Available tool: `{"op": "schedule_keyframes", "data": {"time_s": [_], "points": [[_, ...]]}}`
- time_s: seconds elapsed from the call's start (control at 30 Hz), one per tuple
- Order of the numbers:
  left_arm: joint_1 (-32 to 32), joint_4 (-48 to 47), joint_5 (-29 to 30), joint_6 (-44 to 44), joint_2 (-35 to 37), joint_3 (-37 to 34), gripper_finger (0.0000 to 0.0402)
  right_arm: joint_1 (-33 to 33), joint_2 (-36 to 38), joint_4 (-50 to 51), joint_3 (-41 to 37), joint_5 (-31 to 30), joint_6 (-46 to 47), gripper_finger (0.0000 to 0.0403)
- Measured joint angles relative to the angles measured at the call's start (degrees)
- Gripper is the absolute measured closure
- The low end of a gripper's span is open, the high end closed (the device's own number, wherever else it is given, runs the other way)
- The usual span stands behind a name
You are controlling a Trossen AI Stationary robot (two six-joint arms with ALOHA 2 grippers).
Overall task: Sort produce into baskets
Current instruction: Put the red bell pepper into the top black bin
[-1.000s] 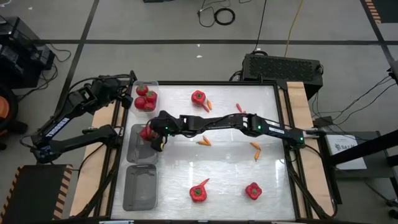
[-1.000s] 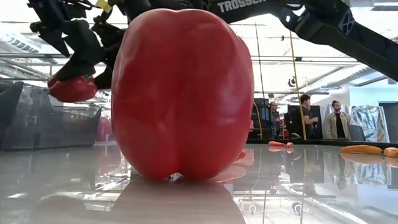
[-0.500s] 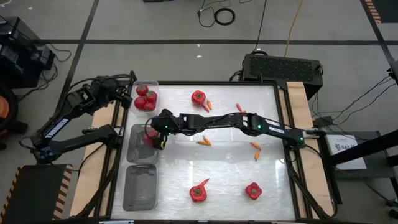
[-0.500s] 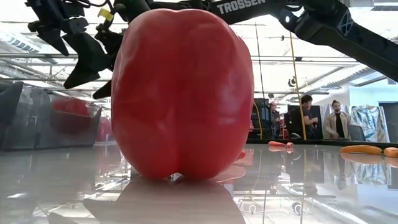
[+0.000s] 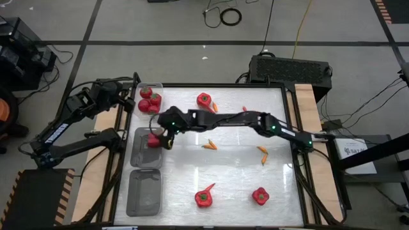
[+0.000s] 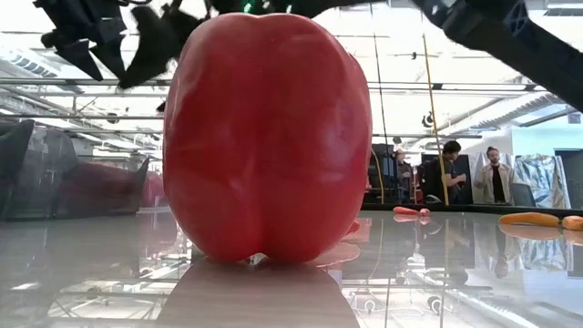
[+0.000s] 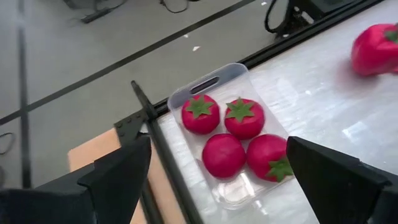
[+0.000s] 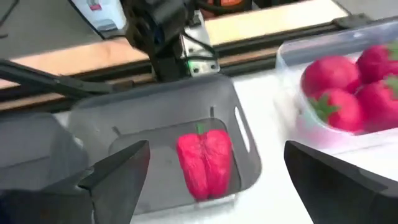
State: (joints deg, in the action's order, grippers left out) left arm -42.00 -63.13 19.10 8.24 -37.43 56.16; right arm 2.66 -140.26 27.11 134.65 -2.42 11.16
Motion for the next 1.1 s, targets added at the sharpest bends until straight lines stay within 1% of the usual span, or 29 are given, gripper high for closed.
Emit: {"op": "schedule_keyframes", "data": {"time_s": [0.17, 0.3, 0.43, 0.6, 0.73, 0.83, 0.93, 1.03, 1.1], "points": [[0.11, 3.08, -3.76, 0.3, -0.28, 0.0, 0.0022, 1.59, 6.85, 14.35, 0.04, -0.31, -1.31, 0.0039], [0.13, 7.05, -6.59, 1.64, -2.28, 0.0, 0.0022, 3.56, 10.67, 27.22, 0.08, -0.48, -1.4, 0.0039], [1.11, 12.54, -10.35, 1.97, -6.25, 0.0, 0.0022, 5.43, 13.02, 40.66, 0.07, -0.63, -1.68, 0.0039], [4.81, 20.35, -10.6, 1.94, -13.36, 0.0, 0.0022, 7.0, 14.37, 51.3, 0.04, -0.8, -3.65, 0.0046], [8.23, 27.69, -10.77, 1.75, -19.91, 0.0, 0.0022, 7.45, 14.59, 57.79, -0.04, -0.81, -5.54, 0.0067], [10.34, 33.86, -11.25, 1.36, -25.24, 0.0, 0.0022, 7.47, 15.48, 60.08, -0.04, -0.81, -6.95, 0.0084], [11.74, 39.86, -15.09, -0.02, -30.95, 0.0, 0.0022, 7.45, 17.83, 60.94, -1.99, -0.86, -7.97, 0.0102], [13.12, 45.78, -18.9, -2.47, -36.29, 0.0, 0.0022, 7.73, 23.25, 59.25, -8.77, -0.84, -8.73, 0.0124], [13.98, 49.47, -19.77, -5.11, -39.59, 0.0, 0.0022, 8.4, 28.95, 55.28, -16.46, -0.81, -8.31, 0.0138]]}}
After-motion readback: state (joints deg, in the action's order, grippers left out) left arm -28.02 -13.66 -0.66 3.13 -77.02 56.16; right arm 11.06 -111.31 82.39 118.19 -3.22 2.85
